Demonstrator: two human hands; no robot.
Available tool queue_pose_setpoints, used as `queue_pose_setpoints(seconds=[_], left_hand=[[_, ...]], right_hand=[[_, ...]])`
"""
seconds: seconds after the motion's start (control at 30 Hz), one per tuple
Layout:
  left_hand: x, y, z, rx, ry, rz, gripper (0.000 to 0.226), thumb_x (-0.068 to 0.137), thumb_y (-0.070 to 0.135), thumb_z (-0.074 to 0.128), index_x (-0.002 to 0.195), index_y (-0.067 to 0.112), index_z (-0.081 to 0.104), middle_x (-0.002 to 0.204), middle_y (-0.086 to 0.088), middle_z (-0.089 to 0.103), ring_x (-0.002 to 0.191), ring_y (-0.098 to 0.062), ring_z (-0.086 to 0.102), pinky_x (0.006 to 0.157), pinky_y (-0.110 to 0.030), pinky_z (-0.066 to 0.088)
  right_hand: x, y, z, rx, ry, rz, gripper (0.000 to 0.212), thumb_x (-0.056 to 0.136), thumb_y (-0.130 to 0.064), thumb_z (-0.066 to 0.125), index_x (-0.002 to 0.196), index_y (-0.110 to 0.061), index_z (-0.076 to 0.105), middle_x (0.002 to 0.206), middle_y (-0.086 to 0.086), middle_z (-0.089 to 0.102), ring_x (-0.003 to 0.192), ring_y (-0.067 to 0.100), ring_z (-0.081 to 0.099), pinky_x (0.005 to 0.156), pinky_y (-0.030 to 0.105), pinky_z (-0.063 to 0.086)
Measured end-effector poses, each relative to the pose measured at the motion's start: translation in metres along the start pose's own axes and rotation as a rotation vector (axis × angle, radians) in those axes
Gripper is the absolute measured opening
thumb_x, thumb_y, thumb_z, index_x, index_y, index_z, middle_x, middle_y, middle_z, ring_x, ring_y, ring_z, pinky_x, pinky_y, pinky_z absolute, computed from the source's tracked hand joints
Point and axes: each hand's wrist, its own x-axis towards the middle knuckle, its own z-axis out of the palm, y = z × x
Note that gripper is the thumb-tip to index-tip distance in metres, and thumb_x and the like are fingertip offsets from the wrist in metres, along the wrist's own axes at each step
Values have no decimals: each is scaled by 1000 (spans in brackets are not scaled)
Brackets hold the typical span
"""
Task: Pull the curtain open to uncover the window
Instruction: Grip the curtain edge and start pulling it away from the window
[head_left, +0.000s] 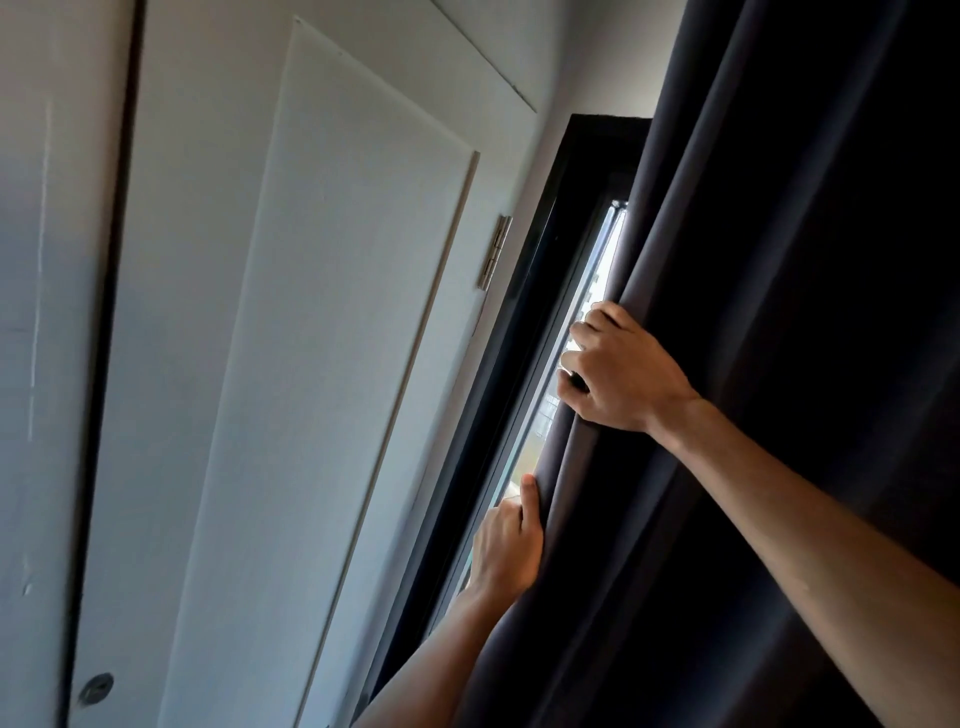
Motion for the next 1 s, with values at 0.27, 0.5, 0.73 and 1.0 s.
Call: queue_pose_setpoints(seconds=[0.27, 0.5, 0.73, 1.0], left_hand=[[-13, 4, 4, -25, 43, 50, 68, 96, 58, 15, 46, 15, 30, 40, 2, 34, 37, -13, 37, 43, -28, 28], [-18, 7, 19, -64, 23, 36, 80, 96, 64, 11, 54, 0, 34, 45, -4, 36, 41, -15, 34, 49, -46, 33], [-44, 23, 27, 24, 38, 51, 73, 95, 64, 10, 48, 11, 25, 38, 0, 27, 34, -16, 28, 45, -36, 25], [-70, 28, 52, 66, -21, 122, 72, 93, 68, 5, 49, 14, 22, 40, -1, 25, 35, -15, 25, 48, -35, 23]], right_hand=[[-10, 5, -19, 5, -38, -30, 40, 91, -39, 45, 80, -15, 75, 91, 7, 67, 100, 22, 57, 114, 40, 32], [-20, 10, -28, 29, -73, -39, 41, 92, -39, 45, 78, -14, 75, 91, 6, 68, 101, 22, 58, 114, 40, 34], [-53, 20, -46, 41, -38, -48, 42, 92, -39, 43, 73, -14, 72, 79, 5, 63, 93, 24, 58, 111, 41, 37], [-107, 32, -60, 0, -51, -11, 46, 93, -44, 41, 75, -16, 72, 80, 5, 62, 92, 24, 54, 107, 39, 35]])
